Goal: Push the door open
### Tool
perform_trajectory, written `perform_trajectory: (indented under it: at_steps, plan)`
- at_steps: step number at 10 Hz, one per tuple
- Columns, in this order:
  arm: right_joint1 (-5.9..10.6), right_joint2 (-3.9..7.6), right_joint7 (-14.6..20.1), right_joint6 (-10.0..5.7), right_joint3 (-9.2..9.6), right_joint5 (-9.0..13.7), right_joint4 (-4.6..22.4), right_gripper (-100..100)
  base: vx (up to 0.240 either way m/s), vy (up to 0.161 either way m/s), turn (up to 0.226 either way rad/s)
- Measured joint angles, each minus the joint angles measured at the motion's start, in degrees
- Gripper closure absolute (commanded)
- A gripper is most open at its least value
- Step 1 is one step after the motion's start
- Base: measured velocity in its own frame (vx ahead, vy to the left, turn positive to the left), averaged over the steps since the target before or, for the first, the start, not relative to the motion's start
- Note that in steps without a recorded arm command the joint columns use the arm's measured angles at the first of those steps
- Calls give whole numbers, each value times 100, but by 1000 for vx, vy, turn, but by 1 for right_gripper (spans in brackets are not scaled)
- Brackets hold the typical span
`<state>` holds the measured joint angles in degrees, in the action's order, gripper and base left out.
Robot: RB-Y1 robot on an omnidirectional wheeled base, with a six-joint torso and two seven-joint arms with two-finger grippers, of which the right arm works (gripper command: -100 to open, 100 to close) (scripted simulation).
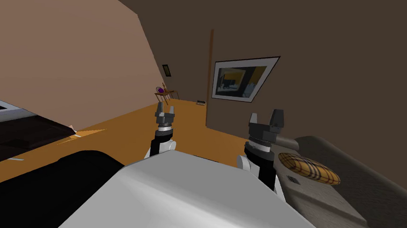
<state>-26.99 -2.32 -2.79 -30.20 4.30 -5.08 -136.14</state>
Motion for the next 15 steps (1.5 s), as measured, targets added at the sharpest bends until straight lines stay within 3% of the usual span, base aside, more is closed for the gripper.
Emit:
perform_trajectory:
  at_steps: [5, 15]
  plan:
    - [-36, 290, -1, -41, 165, 497, 245, -100, 141, 163, -52]
    - [-100, 636, -12, -177, 517, 1577, 832, -100, 139, 138, -49]
